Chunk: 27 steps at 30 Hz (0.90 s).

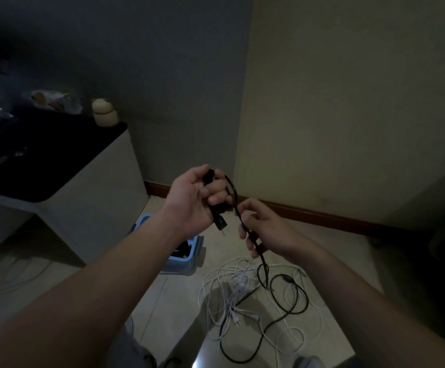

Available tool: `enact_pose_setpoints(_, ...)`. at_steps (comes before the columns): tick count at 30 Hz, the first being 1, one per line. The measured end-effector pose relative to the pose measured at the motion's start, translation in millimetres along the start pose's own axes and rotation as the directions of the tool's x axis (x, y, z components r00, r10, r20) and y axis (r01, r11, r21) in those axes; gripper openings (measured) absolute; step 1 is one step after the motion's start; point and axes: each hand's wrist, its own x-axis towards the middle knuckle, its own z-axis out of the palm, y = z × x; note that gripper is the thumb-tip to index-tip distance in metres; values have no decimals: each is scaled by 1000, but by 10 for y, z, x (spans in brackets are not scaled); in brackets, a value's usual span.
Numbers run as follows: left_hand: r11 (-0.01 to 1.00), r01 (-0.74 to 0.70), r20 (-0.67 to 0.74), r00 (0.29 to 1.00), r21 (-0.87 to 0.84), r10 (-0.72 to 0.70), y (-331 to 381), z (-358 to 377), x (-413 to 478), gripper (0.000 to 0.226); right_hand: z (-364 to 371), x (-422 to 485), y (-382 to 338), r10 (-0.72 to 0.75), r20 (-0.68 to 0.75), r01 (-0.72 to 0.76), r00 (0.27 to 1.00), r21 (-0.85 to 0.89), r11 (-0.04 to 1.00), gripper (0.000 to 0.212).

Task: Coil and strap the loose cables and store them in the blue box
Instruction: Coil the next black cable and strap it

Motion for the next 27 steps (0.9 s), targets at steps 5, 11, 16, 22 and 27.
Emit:
enact_pose_setpoints(5, 992, -120, -102, 988, -48, 115, 109, -43, 17, 34, 130, -5, 41, 22, 45, -22, 999, -1, 1000, 17)
enact_pose_setpoints(11, 953, -221, -192, 946, 208, 261, 97, -86, 48, 30, 238, -23, -85, -58, 21, 58, 998, -7, 998, 26)
enact_pose_setpoints(16, 910, -233, -150, 943, 342, 297, 103, -112, 48, 30, 182, -79, -147, 25, 28, -27, 999, 69, 997, 18)
enact_pose_setpoints(22, 668, -209, -70, 928, 714, 365, 70, -185, 118, 38, 86, -145, -227, -71, 169, 59, 983, 70, 996, 22)
enact_pose_setpoints(27, 336, -126, 10, 945, 933, 327, -141, -244, 133, 47, 49, -132, -238, -191, 125, 181, 974, 90, 979, 19)
